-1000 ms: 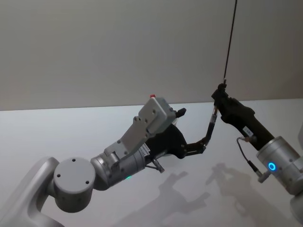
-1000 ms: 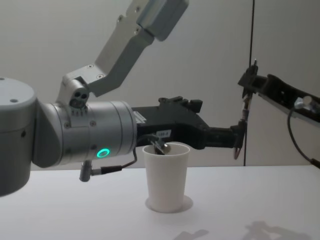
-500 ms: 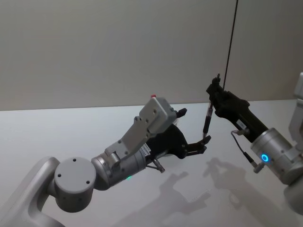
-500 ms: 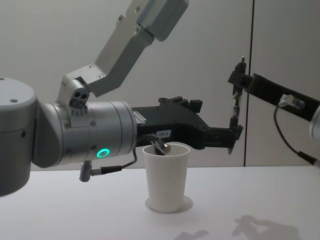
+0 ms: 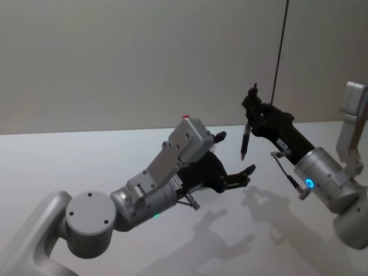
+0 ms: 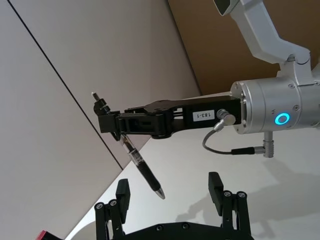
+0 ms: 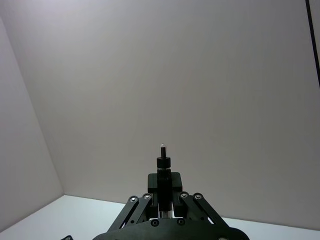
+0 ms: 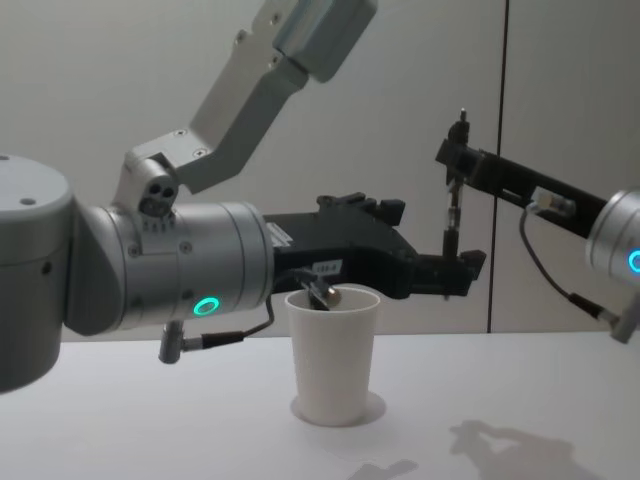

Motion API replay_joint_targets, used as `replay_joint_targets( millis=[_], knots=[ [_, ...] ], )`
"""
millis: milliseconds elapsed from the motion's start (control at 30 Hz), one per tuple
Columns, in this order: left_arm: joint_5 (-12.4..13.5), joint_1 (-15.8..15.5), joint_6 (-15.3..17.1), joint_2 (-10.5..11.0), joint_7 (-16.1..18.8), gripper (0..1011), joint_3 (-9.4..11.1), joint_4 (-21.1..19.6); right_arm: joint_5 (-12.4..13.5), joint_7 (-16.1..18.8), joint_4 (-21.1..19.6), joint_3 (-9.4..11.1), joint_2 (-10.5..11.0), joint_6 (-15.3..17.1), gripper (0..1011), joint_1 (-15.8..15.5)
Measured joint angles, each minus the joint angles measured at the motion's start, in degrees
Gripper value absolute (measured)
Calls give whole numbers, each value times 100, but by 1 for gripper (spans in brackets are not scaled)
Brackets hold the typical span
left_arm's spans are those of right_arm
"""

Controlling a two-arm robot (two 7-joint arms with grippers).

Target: Place the pen into the pen holder.

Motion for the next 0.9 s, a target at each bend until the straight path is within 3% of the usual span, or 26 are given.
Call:
replay_joint_targets(
  millis=[467, 900],
  knots=[
    [0, 0, 0, 0, 0, 1000, 0, 0, -264, 164, 788, -103, -146, -695, 151, 455],
    [0, 0, 0, 0, 0, 1000, 0, 0, -325, 350, 1577, -184, -296, -1281, 151, 881]
  ],
)
